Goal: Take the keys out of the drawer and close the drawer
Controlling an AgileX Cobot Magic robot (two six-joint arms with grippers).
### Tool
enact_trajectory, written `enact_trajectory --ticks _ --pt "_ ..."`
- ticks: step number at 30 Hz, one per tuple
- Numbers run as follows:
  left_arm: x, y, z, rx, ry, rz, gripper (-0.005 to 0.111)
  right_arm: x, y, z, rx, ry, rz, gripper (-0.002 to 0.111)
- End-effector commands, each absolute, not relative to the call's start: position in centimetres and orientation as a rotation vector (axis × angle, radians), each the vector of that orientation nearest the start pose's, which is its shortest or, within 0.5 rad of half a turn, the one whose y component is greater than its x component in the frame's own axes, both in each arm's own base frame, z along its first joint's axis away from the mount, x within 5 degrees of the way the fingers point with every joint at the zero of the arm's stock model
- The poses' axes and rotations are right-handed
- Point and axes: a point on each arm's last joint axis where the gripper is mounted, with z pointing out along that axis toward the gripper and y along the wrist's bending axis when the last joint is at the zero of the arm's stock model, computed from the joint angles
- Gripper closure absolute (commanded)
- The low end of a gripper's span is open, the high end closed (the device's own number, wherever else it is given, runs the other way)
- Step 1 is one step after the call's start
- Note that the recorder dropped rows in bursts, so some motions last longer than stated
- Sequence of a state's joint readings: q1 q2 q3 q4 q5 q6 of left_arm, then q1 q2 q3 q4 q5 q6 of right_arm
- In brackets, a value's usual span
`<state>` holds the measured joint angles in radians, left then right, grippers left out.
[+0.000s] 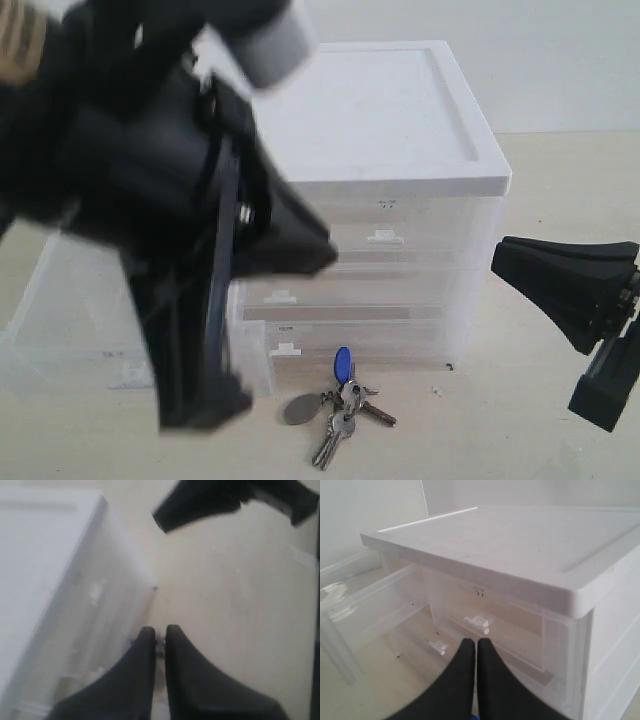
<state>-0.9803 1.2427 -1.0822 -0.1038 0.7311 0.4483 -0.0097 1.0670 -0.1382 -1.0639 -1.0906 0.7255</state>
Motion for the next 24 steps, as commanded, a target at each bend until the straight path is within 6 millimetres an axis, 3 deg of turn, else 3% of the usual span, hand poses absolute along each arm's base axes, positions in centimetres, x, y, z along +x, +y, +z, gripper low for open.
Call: enact_trajectory --ticks 1,6,9,13,24 --pt "10.8 -20.8 29.6 1.634 1.924 -0.379 0.102 13.9 7.0 21.3 -0.637 1.550 0.753 0.108" --pt "9.0 -18.6 27.1 1.637 2.006 -0.368 0.102 14.0 7.0 21.2 -0.635 1.552 0.754 0.108" --pt "9.4 -16.6 26.2 1.558 2.064 -0.203 0.102 14.0 7.0 21.2 -0.635 1.554 0.753 0.108" --pt "10.9 -14.6 25.8 1.325 2.111 0.044 0.102 14.0 7.0 21.2 -0.635 1.552 0.754 0.108" --pt "12.0 -13.8 26.8 1.214 2.055 0.203 0.102 13.9 7.0 21.2 -0.636 1.555 0.757 0.108"
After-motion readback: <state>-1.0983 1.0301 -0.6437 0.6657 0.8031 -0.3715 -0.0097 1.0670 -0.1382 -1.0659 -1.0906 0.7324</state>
